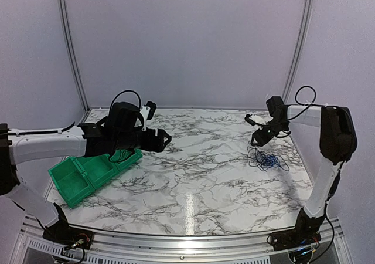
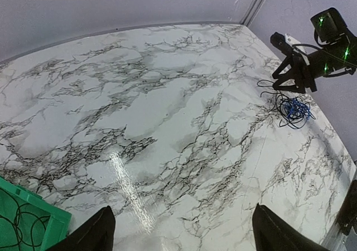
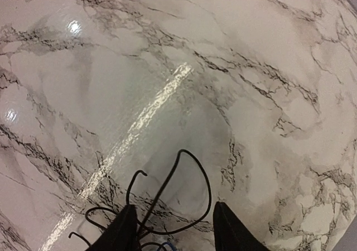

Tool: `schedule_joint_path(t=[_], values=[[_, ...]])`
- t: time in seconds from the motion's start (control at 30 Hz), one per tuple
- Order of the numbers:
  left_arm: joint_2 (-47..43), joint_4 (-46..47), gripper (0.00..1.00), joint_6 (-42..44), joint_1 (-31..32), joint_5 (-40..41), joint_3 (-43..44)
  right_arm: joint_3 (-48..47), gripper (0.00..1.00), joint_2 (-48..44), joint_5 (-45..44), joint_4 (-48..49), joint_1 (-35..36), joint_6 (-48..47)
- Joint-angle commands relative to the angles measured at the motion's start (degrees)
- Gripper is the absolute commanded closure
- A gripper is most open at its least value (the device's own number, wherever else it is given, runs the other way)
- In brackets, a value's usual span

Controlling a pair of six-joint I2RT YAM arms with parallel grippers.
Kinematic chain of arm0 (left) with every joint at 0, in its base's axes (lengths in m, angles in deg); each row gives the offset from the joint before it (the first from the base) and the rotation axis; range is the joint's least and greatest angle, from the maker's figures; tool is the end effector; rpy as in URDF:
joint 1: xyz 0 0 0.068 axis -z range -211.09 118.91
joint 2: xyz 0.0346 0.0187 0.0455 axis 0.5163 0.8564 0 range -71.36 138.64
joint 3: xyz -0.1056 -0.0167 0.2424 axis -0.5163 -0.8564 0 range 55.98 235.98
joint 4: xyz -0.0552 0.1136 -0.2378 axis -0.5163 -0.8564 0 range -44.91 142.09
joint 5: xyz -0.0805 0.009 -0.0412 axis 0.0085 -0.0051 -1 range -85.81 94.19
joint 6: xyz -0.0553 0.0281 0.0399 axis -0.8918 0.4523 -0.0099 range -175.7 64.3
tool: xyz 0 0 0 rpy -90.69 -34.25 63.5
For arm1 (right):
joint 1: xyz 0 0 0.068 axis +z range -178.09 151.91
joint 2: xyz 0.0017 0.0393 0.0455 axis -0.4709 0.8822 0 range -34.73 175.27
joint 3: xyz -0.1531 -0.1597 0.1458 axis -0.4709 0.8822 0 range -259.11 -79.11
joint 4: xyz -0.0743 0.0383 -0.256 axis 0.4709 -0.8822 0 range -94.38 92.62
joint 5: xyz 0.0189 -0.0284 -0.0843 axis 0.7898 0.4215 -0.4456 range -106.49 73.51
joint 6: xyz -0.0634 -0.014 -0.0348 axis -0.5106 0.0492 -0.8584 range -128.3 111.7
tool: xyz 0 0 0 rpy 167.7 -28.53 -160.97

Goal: Untangle the cables

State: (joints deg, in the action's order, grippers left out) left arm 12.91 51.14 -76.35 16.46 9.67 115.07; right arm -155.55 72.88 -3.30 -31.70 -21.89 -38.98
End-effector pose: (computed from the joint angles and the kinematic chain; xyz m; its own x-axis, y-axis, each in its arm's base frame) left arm 0.2545 -0.2695 0.2549 -0.5167 0.0448 -0.8550 0.5283 0.8025 -0.2772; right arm 0.3970 0.0572 0.1557 -0.6763 -0.5732 -0.4627 -0.6330 0.7735 -0.0331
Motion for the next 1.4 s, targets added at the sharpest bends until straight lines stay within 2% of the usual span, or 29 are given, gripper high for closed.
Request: schedule_joint_path(t=[0.0, 0.13, 0.17, 0.37, 0.53, 0.7, 0.8, 0.93, 1.1, 1.2, 1.37], values=[[-0.8, 6.3, 0.14, -2.8, 0.5, -2.9, -2.1, -3.3, 0.64, 2.1, 2.5, -0.9, 0.2, 2.3], [-0.6, 6.4, 0.15, -3.6, 0.6, -3.1, -2.9, -4.1, 0.95, 1.7, 5.6, -2.9, 0.2, 2.9], [-0.5, 6.7, 0.16, -3.6, 0.7, -3.0, -2.9, -4.2, 1.00, 0.6, 6.4, -3.5, 0.1, 2.9], [3.7, 13.1, 0.18, -0.2, 3.9, -0.9, -0.4, -5.0, 1.00, -14.2, 16.2, -9.7, 0.7, 1.9], [10.0, 17.6, 0.18, 6.9, 9.6, 0.8, 7.3, -8.3, 1.00, -27.2, 23.8, -13.2, 3.8, 1.2], [16.3, 23.5, 0.19, 6.9, 13.6, -1.0, 16.6, -11.0, 1.00, -34.6, 30.6, -13.9, 7.2, 0.8], [18.2, 28.7, 0.20, 8.8, 16.8, -0.2, 19.5, -12.6, 1.00, -35.5, 33.2, -14.3, 8.3, 1.2], [17.6, 37.1, 0.19, 10.4, 20.2, 4.7, 18.4, -11.5, 1.00, -35.9, 34.7, -13.5, 9.0, 0.5], [14.1, 39.5, 0.18, 10.7, 21.4, 13.4, 16.1, -8.8, 1.00, -35.2, 35.3, -12.7, 10.8, -0.9], [12.8, 38.0, 0.18, 15.5, 21.4, 15.1, 15.4, -6.7, 1.00, -35.2, 36.0, -12.3, 12.5, -1.3], [11.9, 25.3, 0.21, 27.6, 21.2, 15.4, 18.1, -6.1, 1.00, -33.7, 37.0, -13.7, 15.3, -2.9]])
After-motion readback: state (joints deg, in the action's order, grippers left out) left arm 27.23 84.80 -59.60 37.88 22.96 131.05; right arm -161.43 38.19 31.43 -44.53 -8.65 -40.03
